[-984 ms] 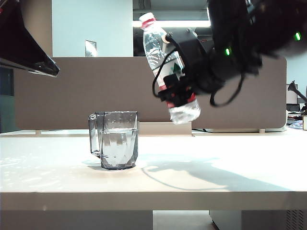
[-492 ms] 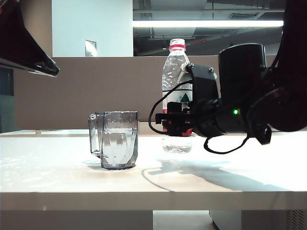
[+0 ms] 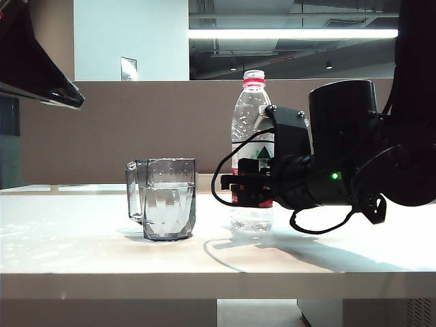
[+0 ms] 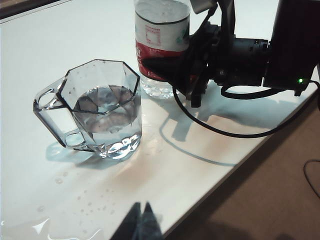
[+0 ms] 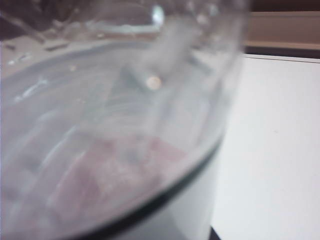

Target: Pick up the mineral water bottle on the table and pour water into the mug until it's half full.

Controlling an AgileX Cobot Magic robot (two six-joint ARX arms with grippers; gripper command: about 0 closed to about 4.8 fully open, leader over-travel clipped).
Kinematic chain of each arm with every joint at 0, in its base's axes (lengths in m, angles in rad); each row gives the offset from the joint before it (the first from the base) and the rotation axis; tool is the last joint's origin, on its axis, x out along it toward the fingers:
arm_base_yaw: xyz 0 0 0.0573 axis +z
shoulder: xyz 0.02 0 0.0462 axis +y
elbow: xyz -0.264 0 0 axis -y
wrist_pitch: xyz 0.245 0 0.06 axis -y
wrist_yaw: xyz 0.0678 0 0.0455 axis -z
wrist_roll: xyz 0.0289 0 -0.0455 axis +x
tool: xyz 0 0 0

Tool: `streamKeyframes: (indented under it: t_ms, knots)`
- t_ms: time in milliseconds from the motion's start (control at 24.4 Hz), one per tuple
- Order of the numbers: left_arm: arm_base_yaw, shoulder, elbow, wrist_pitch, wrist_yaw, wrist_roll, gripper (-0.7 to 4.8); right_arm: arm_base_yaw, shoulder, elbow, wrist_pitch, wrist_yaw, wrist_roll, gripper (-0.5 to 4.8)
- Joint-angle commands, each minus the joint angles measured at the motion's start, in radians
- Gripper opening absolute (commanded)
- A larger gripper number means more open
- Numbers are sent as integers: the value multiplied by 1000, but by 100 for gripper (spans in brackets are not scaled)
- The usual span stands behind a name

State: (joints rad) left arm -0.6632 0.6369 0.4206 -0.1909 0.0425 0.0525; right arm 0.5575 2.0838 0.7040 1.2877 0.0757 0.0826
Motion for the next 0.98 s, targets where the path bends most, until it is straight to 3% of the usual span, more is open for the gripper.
streamKeyframes:
  t_ms: [41, 164, 287, 369, 451, 492, 779, 984]
  knots:
    - [1, -2, 3, 13, 3, -1, -1, 2, 9, 2, 25, -12, 3, 230]
    - [1, -2, 3, 13, 3, -1, -1, 2, 14, 2, 24, -31, 3, 239]
    - [1, -2, 3, 13, 3, -1, -1, 2, 14, 2, 22, -31, 3, 342]
    - [1, -2, 3, 13, 3, -1, -1, 2, 14, 2, 22, -31, 3, 344]
    - [1, -2, 3, 13, 3, -1, -1, 2, 14, 0, 16, -34, 3, 443]
    - [1, -2, 3, 13, 3, -1, -1, 2, 14, -3, 18, -35, 3, 454]
    - [1, -2, 3, 13, 3, -1, -1, 2, -6, -110, 121, -34, -9, 479]
    - [1, -2, 3, 13, 3, -1, -1, 1, -172, -265, 116, -28, -84, 479]
